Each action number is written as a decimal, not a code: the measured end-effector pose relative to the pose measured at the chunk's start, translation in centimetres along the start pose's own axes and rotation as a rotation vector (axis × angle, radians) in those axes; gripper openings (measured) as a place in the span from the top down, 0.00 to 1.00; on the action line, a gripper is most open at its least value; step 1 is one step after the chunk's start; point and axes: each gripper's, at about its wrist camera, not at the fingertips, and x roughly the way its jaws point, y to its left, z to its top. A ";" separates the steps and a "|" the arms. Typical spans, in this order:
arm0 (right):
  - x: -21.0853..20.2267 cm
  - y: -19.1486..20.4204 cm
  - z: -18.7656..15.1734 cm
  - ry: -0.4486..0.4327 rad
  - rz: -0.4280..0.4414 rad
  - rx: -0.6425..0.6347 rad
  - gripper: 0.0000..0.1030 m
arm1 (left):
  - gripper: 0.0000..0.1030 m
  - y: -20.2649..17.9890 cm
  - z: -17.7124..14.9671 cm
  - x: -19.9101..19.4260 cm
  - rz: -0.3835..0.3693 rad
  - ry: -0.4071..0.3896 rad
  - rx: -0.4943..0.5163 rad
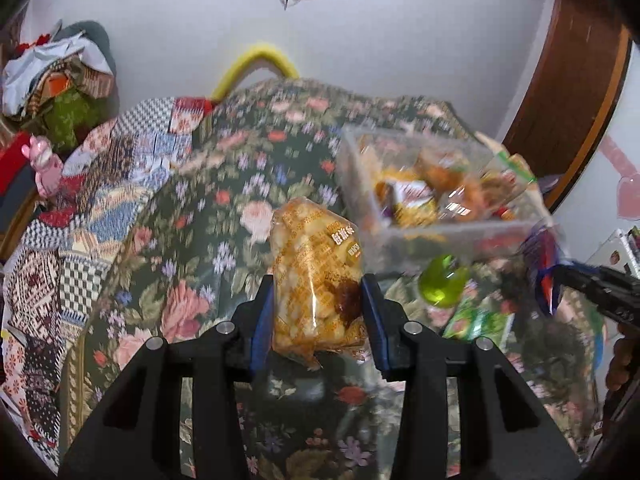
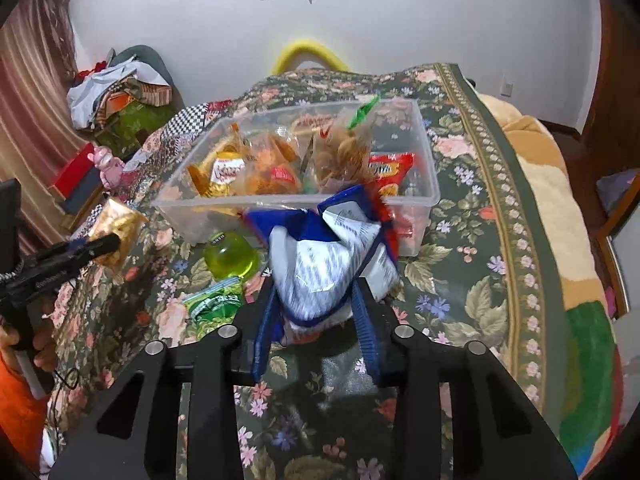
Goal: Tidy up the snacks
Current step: 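Grasp the peanut brittle bag with the left tool while the right tool grasps the blue-white biscuit bag, then lower both bags into the box and open both tools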
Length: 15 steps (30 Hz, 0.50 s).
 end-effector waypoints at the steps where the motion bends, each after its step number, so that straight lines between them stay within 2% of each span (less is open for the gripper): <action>1: -0.3 0.0 0.1 -0.005 0.001 -0.003 0.78 | 0.60 -0.3 0.3 -0.6 -0.004 -0.015 0.004; 2: -0.5 0.1 0.2 -0.007 0.014 -0.007 0.95 | 0.60 -0.8 0.7 -1.3 -0.013 -0.033 0.011; 3: -0.7 0.1 0.2 -0.010 0.011 -0.009 1.00 | 0.60 -1.1 1.0 -1.6 -0.019 -0.044 0.016; 6: -1.2 0.1 0.2 -0.023 -0.007 0.002 0.98 | 0.60 -2.2 1.7 -2.5 -0.040 -0.071 0.025; 8: -0.9 -0.3 0.2 0.018 0.040 0.018 0.95 | 0.60 -2.8 1.9 -2.9 -0.060 -0.078 0.025; 10: -0.5 -0.3 0.0 0.054 0.070 0.019 0.78 | 0.60 -3.3 2.0 -3.0 -0.074 -0.077 0.029; 12: -0.2 0.0 -0.4 0.051 0.041 0.000 0.31 | 0.60 -3.7 1.9 -3.1 -0.082 -0.076 0.033; 14: 0.0 0.2 -0.5 0.031 -0.006 -0.019 0.18 | 0.60 -4.0 1.9 -3.1 -0.088 -0.076 0.036; 15: 0.4 0.0 -0.4 0.036 -0.019 -0.016 0.18 | 0.60 -4.1 1.8 -3.1 -0.090 -0.074 0.036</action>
